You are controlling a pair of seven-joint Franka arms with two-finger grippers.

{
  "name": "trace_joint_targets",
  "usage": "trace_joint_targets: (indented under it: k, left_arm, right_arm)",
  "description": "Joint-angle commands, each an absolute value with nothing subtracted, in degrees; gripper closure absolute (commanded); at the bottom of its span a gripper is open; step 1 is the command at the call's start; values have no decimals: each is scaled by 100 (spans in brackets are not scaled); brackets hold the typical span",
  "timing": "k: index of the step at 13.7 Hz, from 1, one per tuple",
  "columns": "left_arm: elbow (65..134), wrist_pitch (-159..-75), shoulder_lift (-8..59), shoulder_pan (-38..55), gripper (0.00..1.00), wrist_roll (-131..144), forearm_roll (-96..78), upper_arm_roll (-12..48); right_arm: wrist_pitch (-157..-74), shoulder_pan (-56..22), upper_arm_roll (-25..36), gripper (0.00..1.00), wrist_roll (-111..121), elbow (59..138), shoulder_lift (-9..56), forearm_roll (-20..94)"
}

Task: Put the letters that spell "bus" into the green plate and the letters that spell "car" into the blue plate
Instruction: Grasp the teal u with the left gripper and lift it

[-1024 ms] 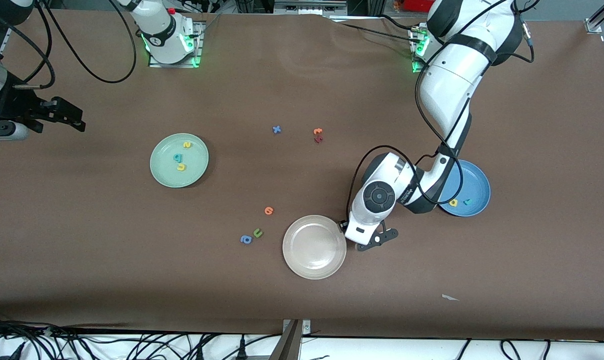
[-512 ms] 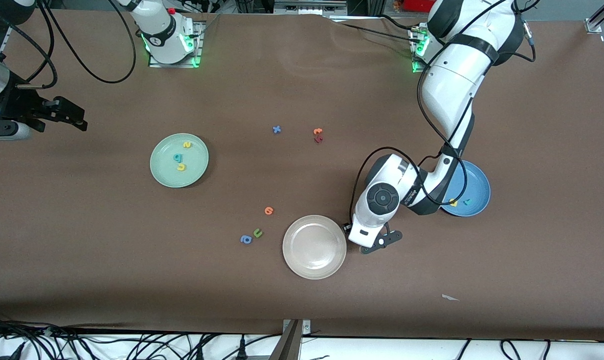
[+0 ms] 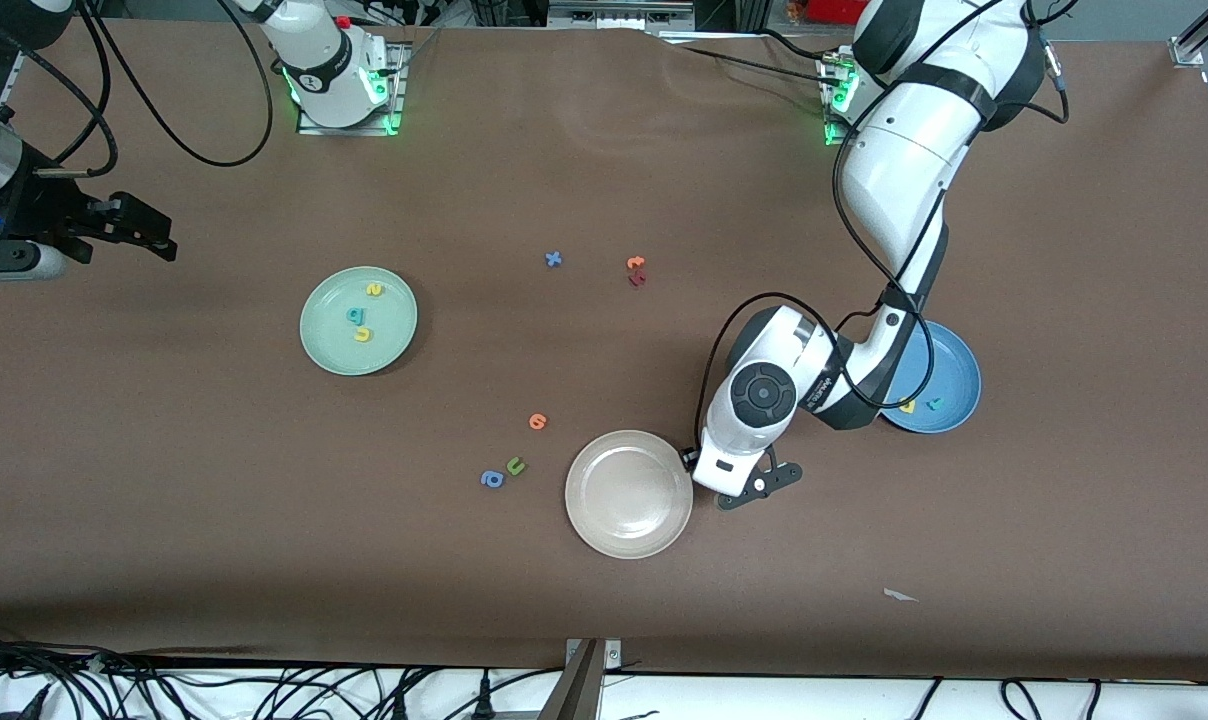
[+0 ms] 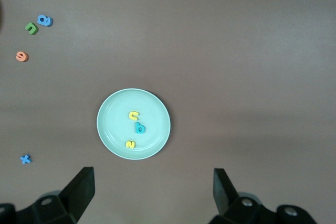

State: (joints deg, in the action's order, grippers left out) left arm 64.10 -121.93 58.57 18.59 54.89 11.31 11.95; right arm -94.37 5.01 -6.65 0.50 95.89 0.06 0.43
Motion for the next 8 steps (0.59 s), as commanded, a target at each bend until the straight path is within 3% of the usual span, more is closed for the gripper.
trace_joint_targets:
  k: [1,4,8]
  left_arm:
    - [6240,-12243,6046,1916,28,5528,1055,1125]
    - [6249,-12278,6064,1916,35,5546,1055,1125]
    - [6258,-12270,6064,1916,65,5537,1055,1125]
  right_arm:
    - [-9343,536,-712,0,35,9527,-18,18]
    - [-9343,536,-703,0,26,9527,-26,26]
    - [-9281,554,-659,0,18,9527,-35,18]
